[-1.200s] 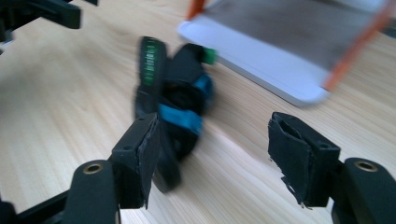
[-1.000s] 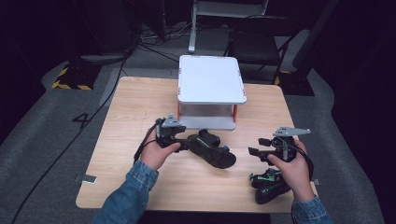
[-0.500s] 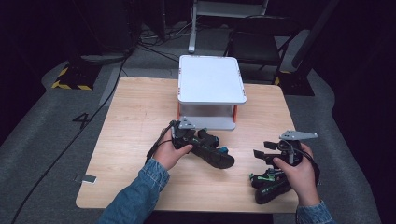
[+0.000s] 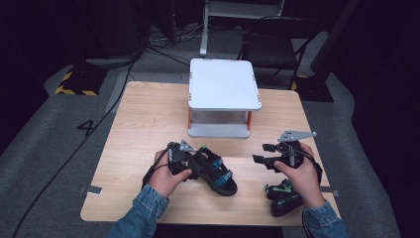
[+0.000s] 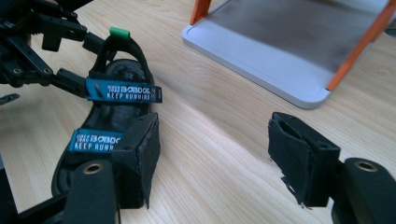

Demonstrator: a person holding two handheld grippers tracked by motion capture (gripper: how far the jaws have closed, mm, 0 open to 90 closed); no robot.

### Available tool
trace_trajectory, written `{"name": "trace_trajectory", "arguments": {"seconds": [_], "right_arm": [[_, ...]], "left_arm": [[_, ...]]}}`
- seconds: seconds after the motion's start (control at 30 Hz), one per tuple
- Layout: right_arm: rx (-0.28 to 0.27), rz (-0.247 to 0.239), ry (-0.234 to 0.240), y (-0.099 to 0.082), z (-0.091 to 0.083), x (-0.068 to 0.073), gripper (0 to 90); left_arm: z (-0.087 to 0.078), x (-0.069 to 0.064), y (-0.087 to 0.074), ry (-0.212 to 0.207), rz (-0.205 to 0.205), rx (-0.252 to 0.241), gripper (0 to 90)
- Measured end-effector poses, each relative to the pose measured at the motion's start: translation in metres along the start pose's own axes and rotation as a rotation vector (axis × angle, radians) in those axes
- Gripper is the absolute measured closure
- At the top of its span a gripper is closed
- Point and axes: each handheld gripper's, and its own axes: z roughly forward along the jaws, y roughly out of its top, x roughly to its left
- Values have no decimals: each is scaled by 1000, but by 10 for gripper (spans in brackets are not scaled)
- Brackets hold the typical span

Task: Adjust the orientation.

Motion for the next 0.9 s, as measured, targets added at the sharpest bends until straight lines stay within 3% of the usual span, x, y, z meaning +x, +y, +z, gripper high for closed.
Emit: {"name": "trace_trajectory", "arguments": {"seconds": [0.07,0.17,0.2,0.23,0.37,0.43,0.53,0.57,0.67,0.73,0.8,0.83,0.9], "right_arm": [[-1,-6,8,3,3,1,349],[0,-14,16,6,6,2,349],[-1,-16,18,6,7,2,349],[1,-19,23,8,9,2,349],[2,-26,28,9,10,3,349],[1,-27,30,10,10,3,349],[-3,-25,25,9,8,3,349],[-4,-21,21,8,7,3,349],[2,-17,18,6,7,3,349],[9,-15,15,3,7,4,349],[17,-10,11,-1,6,4,349],[19,-3,3,-4,3,4,349],[19,6,-7,-8,0,2,349]], "left_arm": [[1,2,-5,0,-8,12,247],[3,5,-12,63,41,84,259],[4,6,-15,74,44,77,263],[5,6,-18,34,25,63,295],[-1,5,-17,23,43,57,290],[-9,6,-14,8,50,43,289],[-23,10,-8,-8,23,-6,298],[-28,10,-5,-5,12,-37,366],[-34,9,5,21,26,-125,443],[-31,8,12,59,77,-150,472],[-23,6,19,102,133,-142,509],[-14,6,22,86,154,-143,543],[-11,6,22,69,148,-135,646]]}}
